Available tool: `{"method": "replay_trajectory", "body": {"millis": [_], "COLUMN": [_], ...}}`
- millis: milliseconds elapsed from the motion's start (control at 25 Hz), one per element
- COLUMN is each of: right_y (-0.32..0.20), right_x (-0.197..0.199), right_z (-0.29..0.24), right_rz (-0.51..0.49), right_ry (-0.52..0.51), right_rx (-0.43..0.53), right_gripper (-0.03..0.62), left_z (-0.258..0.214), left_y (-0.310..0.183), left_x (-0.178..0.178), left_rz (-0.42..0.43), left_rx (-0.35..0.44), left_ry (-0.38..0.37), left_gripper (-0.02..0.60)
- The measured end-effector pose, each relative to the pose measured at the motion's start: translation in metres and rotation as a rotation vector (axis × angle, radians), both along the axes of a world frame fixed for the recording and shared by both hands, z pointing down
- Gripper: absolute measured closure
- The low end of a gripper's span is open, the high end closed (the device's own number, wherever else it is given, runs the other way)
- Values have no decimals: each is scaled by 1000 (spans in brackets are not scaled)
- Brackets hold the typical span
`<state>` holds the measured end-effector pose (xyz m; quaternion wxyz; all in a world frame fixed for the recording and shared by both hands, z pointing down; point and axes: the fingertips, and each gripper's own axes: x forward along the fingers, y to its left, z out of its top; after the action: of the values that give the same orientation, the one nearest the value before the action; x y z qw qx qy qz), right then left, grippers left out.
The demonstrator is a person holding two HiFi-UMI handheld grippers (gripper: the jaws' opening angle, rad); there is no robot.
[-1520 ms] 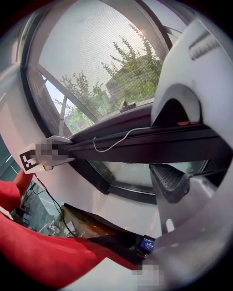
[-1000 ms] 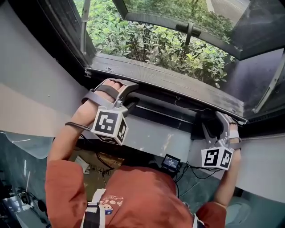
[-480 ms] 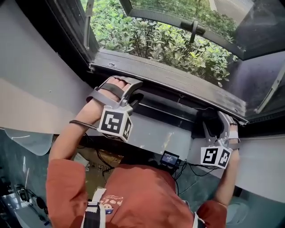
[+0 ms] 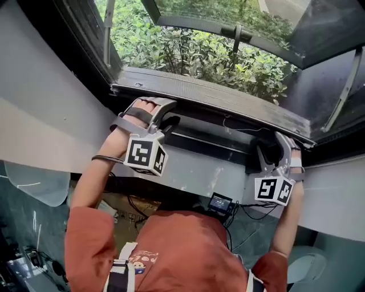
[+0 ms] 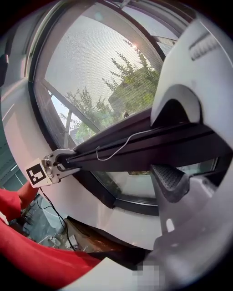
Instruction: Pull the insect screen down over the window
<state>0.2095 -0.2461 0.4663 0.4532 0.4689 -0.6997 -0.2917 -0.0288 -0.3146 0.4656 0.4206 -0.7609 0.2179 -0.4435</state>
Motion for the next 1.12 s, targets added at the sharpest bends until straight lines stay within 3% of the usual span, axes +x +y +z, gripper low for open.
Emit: {"method": "replay_trajectory", "body": {"millis": [280,680,1120], "right_y": [-1,7,26], "right_x": [1,-14,-32], "right_z": [0,-17,-27], "right_rz": [23,29,10], "right_ry": [-12,-193,-384], "right_rx": [18,80,117], "right_gripper": [327,327,327], "left_z": [-4,-14,-15], "left_y": [2,22,48], "left_x": [1,9,17], "left_rz": [-16,-45,-117], "left_rx": [1,-37,-115], "left_ry": [62,288,627], "left_gripper": [373,373,374]}}
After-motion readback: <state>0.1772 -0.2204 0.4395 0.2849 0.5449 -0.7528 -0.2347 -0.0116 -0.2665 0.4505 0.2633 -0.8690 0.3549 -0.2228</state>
